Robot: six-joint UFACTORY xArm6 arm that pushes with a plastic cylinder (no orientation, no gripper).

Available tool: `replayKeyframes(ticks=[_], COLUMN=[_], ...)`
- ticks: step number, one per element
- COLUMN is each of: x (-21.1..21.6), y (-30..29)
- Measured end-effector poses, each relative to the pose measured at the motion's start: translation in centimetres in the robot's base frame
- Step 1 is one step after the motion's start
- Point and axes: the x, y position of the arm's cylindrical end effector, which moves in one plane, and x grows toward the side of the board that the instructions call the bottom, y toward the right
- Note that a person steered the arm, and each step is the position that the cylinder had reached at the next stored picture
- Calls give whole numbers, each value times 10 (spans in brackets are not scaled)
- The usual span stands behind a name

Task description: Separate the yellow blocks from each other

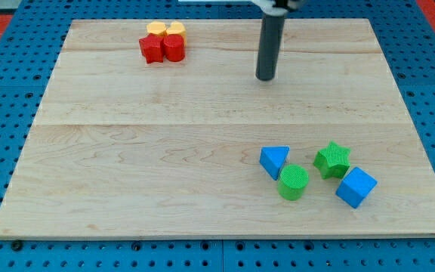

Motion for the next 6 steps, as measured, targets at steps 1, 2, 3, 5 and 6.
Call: replayKeyframes(ticks=[1,2,3,5,6], x=[-39,-84,-130,-128,-72], y=[-19,-57,-104,-153,-151])
